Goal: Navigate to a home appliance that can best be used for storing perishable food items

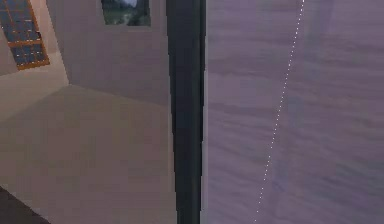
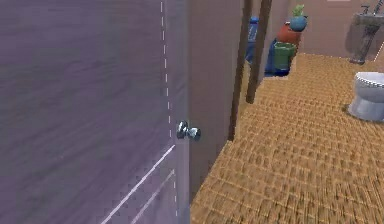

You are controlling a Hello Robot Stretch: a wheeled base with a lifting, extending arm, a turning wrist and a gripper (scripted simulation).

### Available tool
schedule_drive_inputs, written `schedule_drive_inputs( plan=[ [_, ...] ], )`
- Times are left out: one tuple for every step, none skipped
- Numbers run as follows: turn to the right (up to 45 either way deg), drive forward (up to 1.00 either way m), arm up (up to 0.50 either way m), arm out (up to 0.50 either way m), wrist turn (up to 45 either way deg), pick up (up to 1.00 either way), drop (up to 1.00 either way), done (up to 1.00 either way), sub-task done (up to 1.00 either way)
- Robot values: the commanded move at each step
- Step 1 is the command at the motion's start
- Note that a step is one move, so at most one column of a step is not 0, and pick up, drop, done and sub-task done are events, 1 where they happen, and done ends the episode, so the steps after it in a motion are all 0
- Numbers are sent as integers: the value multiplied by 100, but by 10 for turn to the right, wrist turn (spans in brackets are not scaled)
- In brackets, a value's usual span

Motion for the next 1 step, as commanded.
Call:
schedule_drive_inputs(
  plan=[
    [-450, 0, 0, 0, 0, 0, 0, 0, 0]
  ],
)
